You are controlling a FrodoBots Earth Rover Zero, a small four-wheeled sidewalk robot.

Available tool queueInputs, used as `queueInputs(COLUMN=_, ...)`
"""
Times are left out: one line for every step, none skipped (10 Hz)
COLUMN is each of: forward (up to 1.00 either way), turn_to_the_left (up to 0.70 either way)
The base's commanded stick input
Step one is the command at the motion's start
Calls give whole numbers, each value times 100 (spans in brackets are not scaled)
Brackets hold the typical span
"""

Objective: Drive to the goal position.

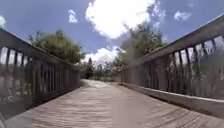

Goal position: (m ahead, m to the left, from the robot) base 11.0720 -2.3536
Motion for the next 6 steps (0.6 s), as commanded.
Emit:
queueInputs(forward=45, turn_to_the_left=0)
queueInputs(forward=45, turn_to_the_left=0)
queueInputs(forward=45, turn_to_the_left=0)
queueInputs(forward=45, turn_to_the_left=0)
queueInputs(forward=45, turn_to_the_left=0)
queueInputs(forward=45, turn_to_the_left=0)
